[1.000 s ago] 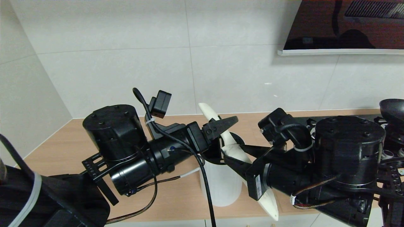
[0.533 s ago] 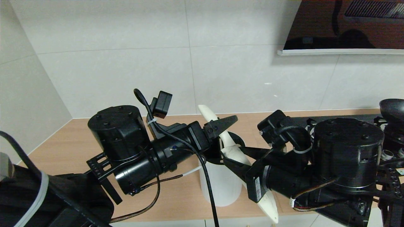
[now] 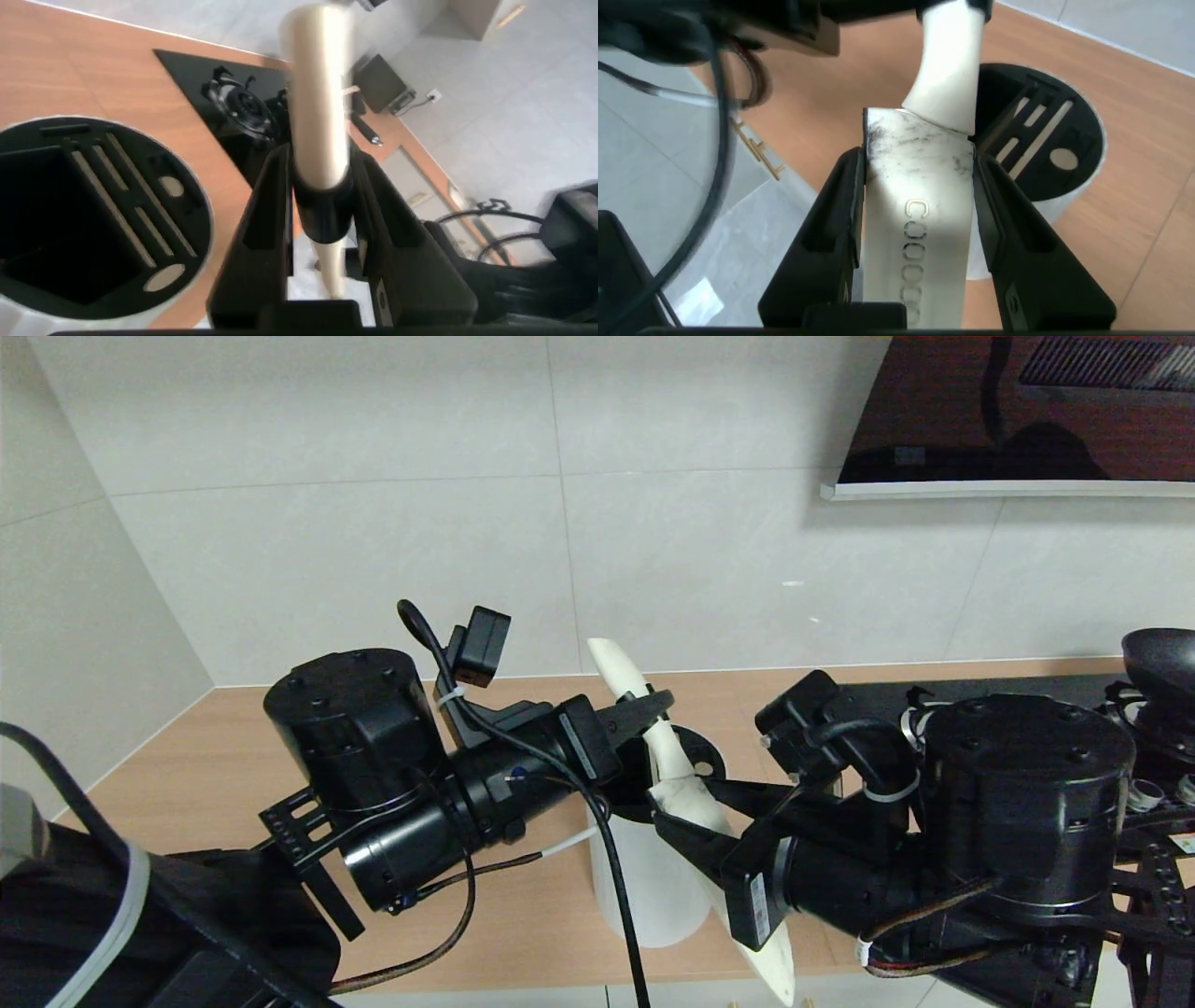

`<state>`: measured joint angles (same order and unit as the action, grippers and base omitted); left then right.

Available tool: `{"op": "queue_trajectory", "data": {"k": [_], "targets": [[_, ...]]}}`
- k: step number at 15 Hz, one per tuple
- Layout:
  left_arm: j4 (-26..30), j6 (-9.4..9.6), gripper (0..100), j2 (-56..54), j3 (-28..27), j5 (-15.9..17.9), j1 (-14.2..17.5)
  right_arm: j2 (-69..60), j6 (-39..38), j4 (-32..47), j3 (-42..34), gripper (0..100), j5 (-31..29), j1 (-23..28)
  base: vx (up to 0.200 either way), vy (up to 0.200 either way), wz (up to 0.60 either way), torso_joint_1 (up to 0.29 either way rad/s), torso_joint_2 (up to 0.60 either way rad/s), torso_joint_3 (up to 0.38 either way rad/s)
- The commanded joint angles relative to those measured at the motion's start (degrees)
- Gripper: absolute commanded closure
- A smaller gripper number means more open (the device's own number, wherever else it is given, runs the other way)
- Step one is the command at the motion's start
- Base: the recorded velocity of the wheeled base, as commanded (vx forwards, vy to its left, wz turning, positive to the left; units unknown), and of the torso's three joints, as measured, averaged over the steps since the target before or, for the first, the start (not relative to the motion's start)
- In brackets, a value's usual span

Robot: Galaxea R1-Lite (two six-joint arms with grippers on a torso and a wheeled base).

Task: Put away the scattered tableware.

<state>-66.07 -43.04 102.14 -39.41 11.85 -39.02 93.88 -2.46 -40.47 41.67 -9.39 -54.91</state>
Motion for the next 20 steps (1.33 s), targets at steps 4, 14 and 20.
{"op": "queue_trajectory", "data": {"k": [4, 14, 20], "targets": [[0.0, -0.02, 100, -0.3, -0.1, 0.0, 0.0, 0.0, -0.4, 0.0, 0.1, 100, -0.1, 0.1, 0.0, 0.0, 0.0, 0.0, 0.0, 0.0], [1.2, 4.55, 100, -0.7, -2.3, -4.9, -0.7, -0.3, -0.9, -2.0, 0.1, 0, -0.8, 0.2, 0.0, 0.0, 0.0, 0.0, 0.0, 0.0], [19.7, 15.45, 100, -10.6, -14.1, -22.1, -0.4, -6.8, -0.7, -2.1, 2.1, 0, -1.4, 10.1, 0.0, 0.0, 0.0, 0.0, 0.0, 0.0]]}}
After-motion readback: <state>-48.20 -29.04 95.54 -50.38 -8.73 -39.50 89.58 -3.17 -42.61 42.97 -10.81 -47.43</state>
